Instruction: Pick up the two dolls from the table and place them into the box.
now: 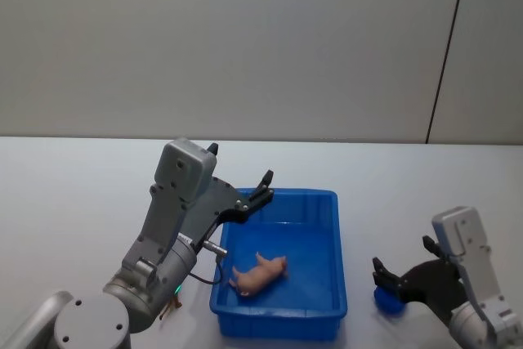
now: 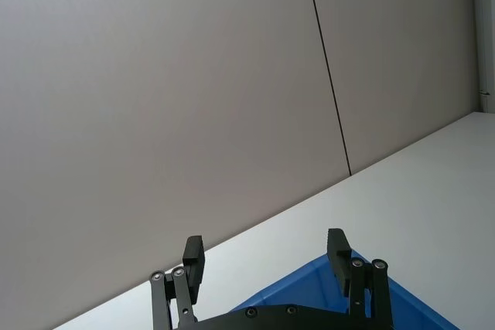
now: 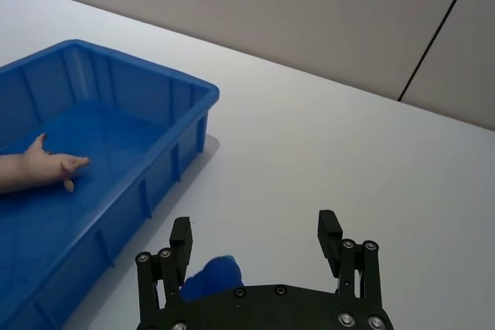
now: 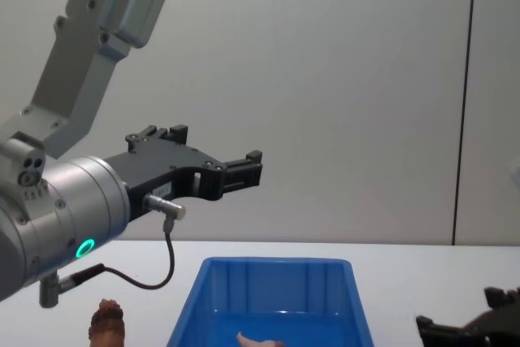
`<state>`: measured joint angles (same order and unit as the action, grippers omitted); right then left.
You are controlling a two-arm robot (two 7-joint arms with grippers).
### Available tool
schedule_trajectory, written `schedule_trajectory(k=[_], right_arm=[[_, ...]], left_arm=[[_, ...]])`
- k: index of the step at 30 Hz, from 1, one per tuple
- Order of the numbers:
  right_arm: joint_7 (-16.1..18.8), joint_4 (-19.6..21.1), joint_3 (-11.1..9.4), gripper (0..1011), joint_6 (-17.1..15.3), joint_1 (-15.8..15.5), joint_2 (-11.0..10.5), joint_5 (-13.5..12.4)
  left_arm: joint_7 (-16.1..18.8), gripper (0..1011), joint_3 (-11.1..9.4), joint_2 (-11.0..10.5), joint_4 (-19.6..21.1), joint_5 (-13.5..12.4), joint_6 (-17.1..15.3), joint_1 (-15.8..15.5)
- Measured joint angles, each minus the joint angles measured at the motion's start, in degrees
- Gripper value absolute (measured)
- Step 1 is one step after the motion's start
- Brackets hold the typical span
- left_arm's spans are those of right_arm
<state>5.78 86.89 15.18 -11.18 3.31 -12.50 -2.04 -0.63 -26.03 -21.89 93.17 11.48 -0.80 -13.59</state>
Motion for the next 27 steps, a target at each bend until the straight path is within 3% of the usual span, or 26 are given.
schedule_trajectory(k=[17,27], right_arm=[[5.0,-4.4,-1.0,994,2.9,0.1,-0.7,-4.0],[6.3,-7.4,-0.9,746,4.0,1.0,-0.2,-5.1]], left_arm=[[0.0,1001,0.0,0.0,0.0,0.0,0.0,0.0],[0.0,1002,0.0,0.0,0.0,0.0,0.0,0.0]])
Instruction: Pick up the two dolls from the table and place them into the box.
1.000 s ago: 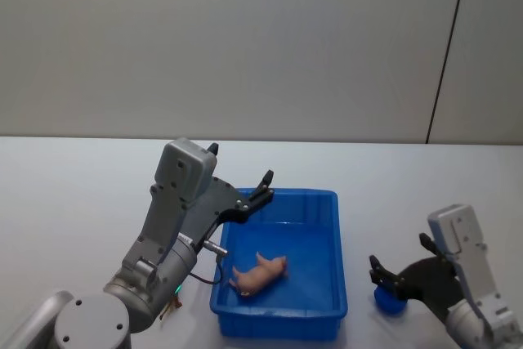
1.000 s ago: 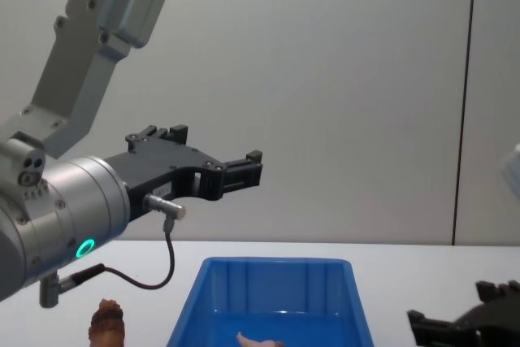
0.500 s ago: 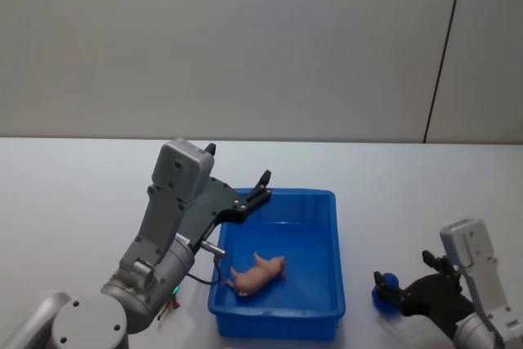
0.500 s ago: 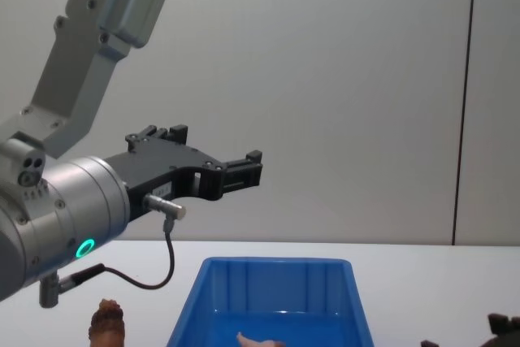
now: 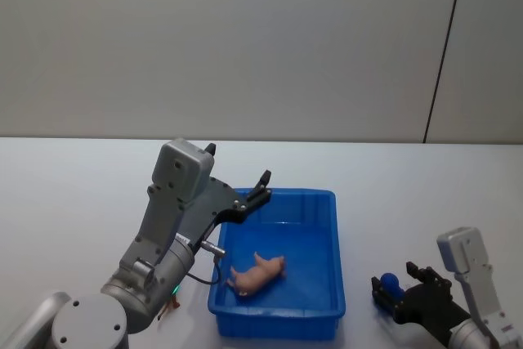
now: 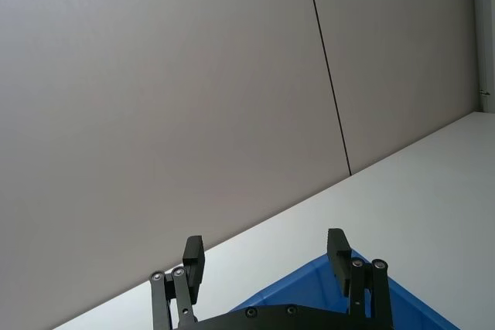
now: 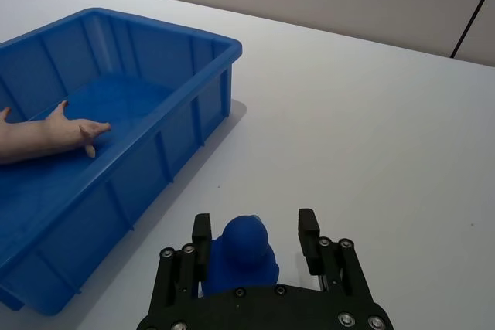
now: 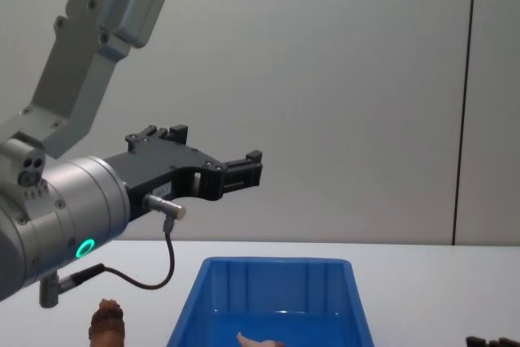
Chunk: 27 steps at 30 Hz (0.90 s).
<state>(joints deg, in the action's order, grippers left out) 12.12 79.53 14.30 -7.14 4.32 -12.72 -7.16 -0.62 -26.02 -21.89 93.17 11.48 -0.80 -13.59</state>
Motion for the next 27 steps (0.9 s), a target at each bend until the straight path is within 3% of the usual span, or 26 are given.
schedule_trajectory(k=[14,27], right_arm=[[0.7,-2.2,0.2,312,1.2,1.0,0.6,-0.6],[2.4,-0.1,0.6,206,4.0,1.5,1.1,-1.1]], left_arm=[[0.0,1001,0.0,0.0,0.0,0.0,0.0,0.0],[0.0,1001,0.0,0.0,0.0,0.0,0.0,0.0]])
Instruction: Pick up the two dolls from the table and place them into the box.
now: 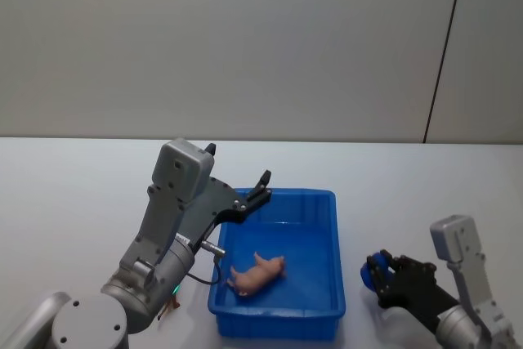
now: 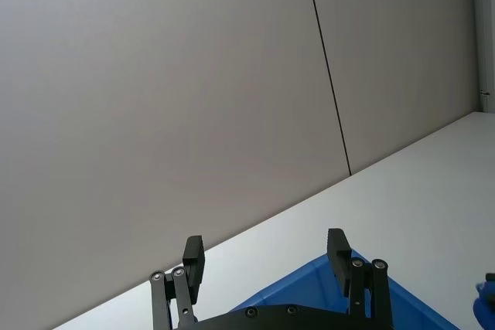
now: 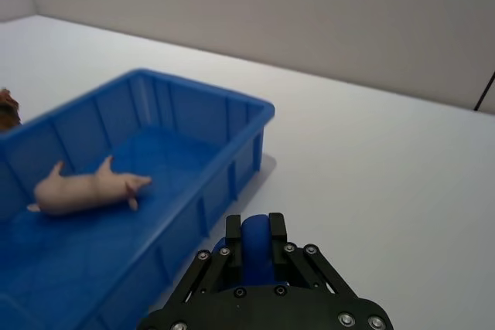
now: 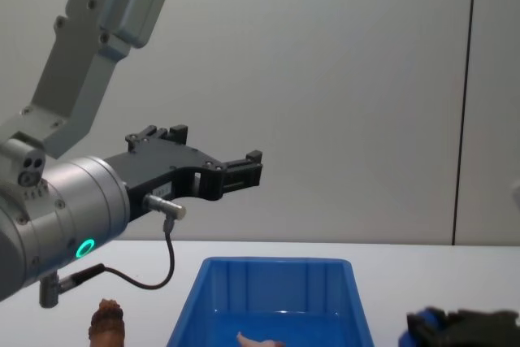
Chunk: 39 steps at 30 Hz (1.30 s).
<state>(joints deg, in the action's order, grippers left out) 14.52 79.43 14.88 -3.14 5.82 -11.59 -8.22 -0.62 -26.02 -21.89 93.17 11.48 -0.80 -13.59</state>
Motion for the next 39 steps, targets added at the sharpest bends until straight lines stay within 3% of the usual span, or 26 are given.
schedule_trajectory(k=[14,23,28,35,39], right_arm=[[2.1,4.7,0.7,138,3.4,1.5,1.1,0.2],[4.6,4.5,1.9,92,3.3,3.4,2.8,1.3],[5.9,3.0,2.7,198,2.5,4.6,3.7,2.4],[7.2,-1.5,3.9,464,1.6,6.8,5.3,4.5],[7.3,-3.1,4.2,559,1.5,7.5,5.9,5.2]], left_arm=[[0.0,1001,0.0,0.0,0.0,0.0,0.0,0.0],[0.0,1002,0.0,0.0,0.0,0.0,0.0,0.0],[0.0,1001,0.0,0.0,0.0,0.0,0.0,0.0],[0.0,1001,0.0,0.0,0.0,0.0,0.0,0.0],[0.0,1001,0.0,0.0,0.0,0.0,0.0,0.0]])
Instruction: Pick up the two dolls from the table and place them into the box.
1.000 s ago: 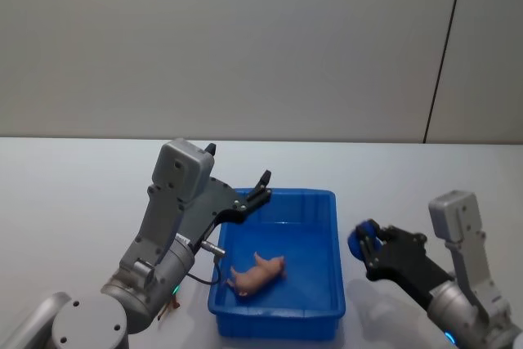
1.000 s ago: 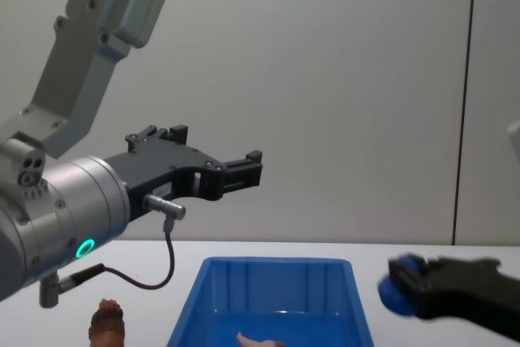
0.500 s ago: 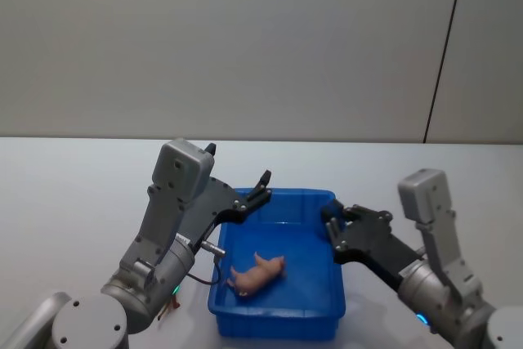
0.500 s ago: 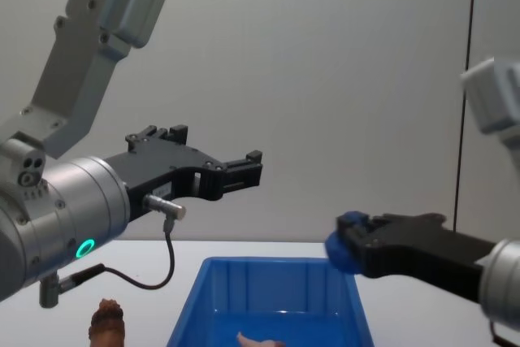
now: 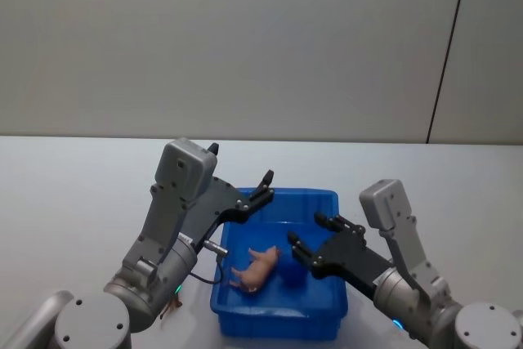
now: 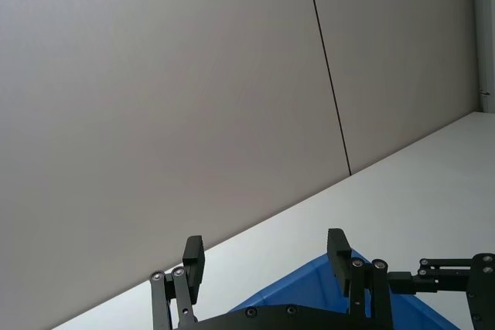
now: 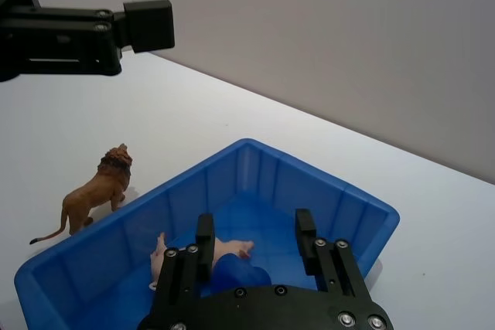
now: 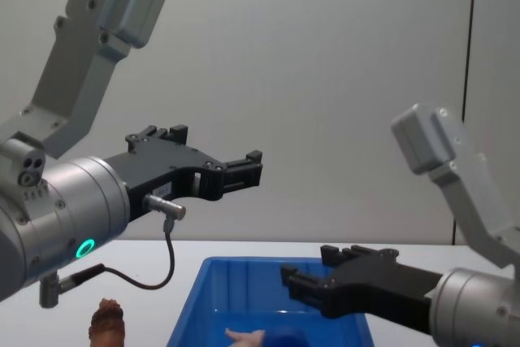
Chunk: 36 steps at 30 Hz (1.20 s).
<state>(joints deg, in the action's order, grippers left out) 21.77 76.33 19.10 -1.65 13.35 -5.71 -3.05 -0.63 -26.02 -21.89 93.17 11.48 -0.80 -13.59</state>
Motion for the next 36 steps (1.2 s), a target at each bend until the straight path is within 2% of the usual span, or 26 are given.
schedule_trajectory(k=[5,6,8,16,27,36], right_arm=[[-0.7,-1.2,0.1,743,-0.2,0.4,0.3,0.4],[-0.9,-1.3,0.1,743,-0.2,0.4,0.3,0.4],[-1.4,-1.3,0.1,837,-0.3,0.4,0.3,0.4],[-5.4,0.4,-0.6,1001,-1.1,-1.3,-0.7,-0.1],[-12.1,4.7,-2.2,1001,-2.9,-5.4,-3.2,-1.7],[-14.8,6.6,-3.0,1001,-3.7,-7.2,-4.4,-2.4]], left_arm=[[0.0,1001,0.0,0.0,0.0,0.0,0.0,0.0],[0.0,1001,0.0,0.0,0.0,0.0,0.0,0.0],[0.0,1001,0.0,0.0,0.0,0.0,0.0,0.0],[0.0,1001,0.0,0.0,0.0,0.0,0.0,0.0],[0.0,1002,0.0,0.0,0.0,0.0,0.0,0.0],[0.9,1001,0.3,-0.2,0.5,0.6,-1.5,0.4]])
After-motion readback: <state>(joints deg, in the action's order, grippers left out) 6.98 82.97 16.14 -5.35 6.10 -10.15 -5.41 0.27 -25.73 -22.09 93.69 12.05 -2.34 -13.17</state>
